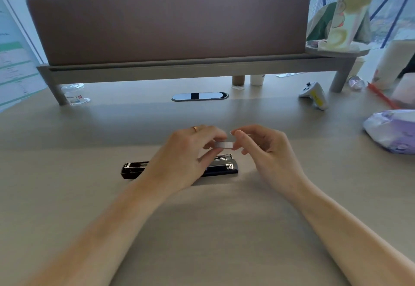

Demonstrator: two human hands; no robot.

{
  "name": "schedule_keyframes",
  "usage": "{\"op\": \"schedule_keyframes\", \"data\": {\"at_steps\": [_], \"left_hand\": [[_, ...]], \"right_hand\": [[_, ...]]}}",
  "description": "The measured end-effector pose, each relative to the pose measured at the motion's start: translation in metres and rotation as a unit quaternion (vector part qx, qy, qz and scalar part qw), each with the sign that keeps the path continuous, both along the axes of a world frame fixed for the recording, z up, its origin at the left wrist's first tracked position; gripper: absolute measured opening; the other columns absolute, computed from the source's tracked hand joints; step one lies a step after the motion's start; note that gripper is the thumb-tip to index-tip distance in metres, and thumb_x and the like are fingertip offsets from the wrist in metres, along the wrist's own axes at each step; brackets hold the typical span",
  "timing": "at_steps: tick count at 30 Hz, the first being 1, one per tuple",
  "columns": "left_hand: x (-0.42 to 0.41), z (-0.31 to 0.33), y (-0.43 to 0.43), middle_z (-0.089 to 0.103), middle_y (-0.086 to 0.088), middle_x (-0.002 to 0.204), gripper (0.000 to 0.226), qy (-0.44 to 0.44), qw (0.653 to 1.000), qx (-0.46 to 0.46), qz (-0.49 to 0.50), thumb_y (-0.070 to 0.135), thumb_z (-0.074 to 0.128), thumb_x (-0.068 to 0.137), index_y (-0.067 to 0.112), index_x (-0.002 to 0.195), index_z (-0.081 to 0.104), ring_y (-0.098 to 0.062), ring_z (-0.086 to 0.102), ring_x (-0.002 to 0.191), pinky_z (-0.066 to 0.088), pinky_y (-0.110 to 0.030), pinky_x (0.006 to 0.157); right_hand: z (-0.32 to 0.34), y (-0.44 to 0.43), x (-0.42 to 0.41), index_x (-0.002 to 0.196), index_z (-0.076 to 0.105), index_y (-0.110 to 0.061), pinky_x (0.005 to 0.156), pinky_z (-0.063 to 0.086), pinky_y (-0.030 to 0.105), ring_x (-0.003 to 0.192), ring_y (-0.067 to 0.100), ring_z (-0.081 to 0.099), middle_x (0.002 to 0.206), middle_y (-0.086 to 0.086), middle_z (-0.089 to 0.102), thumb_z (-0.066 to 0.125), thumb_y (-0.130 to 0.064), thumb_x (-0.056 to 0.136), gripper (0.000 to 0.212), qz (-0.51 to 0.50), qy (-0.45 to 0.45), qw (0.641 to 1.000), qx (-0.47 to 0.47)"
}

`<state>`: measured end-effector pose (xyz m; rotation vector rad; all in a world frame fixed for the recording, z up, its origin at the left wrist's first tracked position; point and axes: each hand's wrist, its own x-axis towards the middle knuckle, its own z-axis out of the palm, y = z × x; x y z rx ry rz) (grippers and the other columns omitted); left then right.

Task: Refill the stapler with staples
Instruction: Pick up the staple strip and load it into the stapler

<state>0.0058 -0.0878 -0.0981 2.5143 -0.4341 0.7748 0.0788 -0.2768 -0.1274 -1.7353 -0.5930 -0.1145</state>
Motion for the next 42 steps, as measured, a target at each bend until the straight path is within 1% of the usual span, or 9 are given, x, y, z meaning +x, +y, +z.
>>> {"op": "schedule_keyframes", "data": {"at_steps": [5,9,11,13,15,18,21,31,42], "left_hand": [[-0.004,-0.008,0.001,0.076,0.002,0.098,0.020,-0.050,0.998,0.041,-0.012,0.014,0.075,0.093,0.015,0.112,0.072,-0.018,0.075,0.087,0.061,-0.042,0.073],[-0.004,-0.008,-0.001,0.075,0.002,0.096,0.018,-0.052,0.998,0.026,0.000,0.015,0.077,0.091,0.014,0.109,0.073,-0.014,0.072,0.084,0.060,-0.037,0.076],[-0.005,-0.005,-0.002,0.075,0.007,0.095,0.022,-0.026,0.999,-0.025,0.010,0.018,0.082,0.087,0.015,0.107,0.074,-0.007,0.071,0.084,0.058,-0.023,0.080],[-0.007,0.000,0.000,0.077,0.014,0.091,0.018,0.027,0.993,-0.114,0.022,0.023,0.084,0.085,0.018,0.101,0.076,-0.004,0.073,0.087,0.053,-0.010,0.081],[-0.006,0.004,0.003,0.080,0.009,0.087,0.008,0.094,0.975,-0.202,0.013,0.021,0.081,0.087,0.019,0.094,0.077,-0.004,0.076,0.085,0.058,-0.018,0.083],[-0.009,0.002,0.006,0.081,0.004,0.084,0.006,0.129,0.961,-0.244,0.001,0.016,0.080,0.087,0.021,0.087,0.078,-0.010,0.078,0.081,0.062,-0.030,0.083],[-0.010,-0.006,0.008,0.081,0.005,0.083,0.006,0.121,0.960,-0.250,0.014,0.016,0.081,0.087,0.022,0.087,0.079,-0.011,0.078,0.080,0.062,-0.030,0.080],[-0.012,-0.011,0.013,0.081,0.015,0.084,0.014,0.114,0.979,-0.159,0.053,0.016,0.078,0.089,0.027,0.095,0.084,0.007,0.075,0.084,0.047,-0.002,0.076],[-0.012,-0.013,0.012,0.080,0.017,0.089,0.018,0.113,0.982,-0.143,0.049,0.015,0.077,0.090,0.029,0.097,0.085,0.005,0.074,0.088,0.051,-0.006,0.079]], "right_hand": [[-0.002,0.003,-0.004,0.088,0.082,-0.022,0.072,0.052,0.023,0.064,-0.002,0.067,0.070,-0.008,0.080,0.071,-0.026,0.098,0.015,0.047,0.019,0.999,0.012],[-0.003,0.004,-0.002,0.084,0.081,-0.023,0.075,0.053,0.032,0.069,0.007,0.072,0.073,-0.004,0.082,0.077,-0.019,0.094,0.011,0.044,0.033,0.998,0.030],[-0.003,0.003,-0.003,0.084,0.081,-0.020,0.076,0.054,0.036,0.067,0.008,0.072,0.073,-0.005,0.082,0.078,-0.016,0.093,0.010,0.040,0.036,0.998,0.033],[-0.003,0.002,-0.004,0.085,0.082,-0.018,0.079,0.058,0.050,0.076,0.027,0.077,0.080,0.001,0.084,0.079,-0.016,0.091,0.007,0.037,0.022,0.998,0.041],[-0.003,0.002,-0.006,0.087,0.083,-0.018,0.083,0.058,0.055,0.086,0.037,0.076,0.085,0.005,0.084,0.081,-0.015,0.090,0.005,0.034,-0.003,0.999,0.039],[-0.003,0.003,-0.007,0.088,0.083,-0.022,0.074,0.056,0.043,0.081,0.028,0.074,0.086,0.002,0.084,0.082,-0.015,0.089,0.007,0.030,-0.028,0.999,0.012],[-0.005,0.001,-0.005,0.094,0.079,-0.024,0.076,0.056,0.032,0.081,0.012,0.074,0.092,-0.004,0.084,0.083,-0.017,0.087,0.011,0.036,-0.040,0.999,-0.007],[-0.015,-0.008,0.001,0.096,0.075,-0.035,0.089,0.060,0.038,0.098,0.008,0.073,0.101,-0.012,0.078,0.081,-0.032,0.082,0.016,0.033,-0.088,0.979,-0.178],[-0.018,-0.008,0.002,0.093,0.078,-0.037,0.084,0.062,0.042,0.080,0.012,0.071,0.097,-0.010,0.078,0.081,-0.029,0.087,0.011,0.041,-0.076,0.981,-0.172]]}}
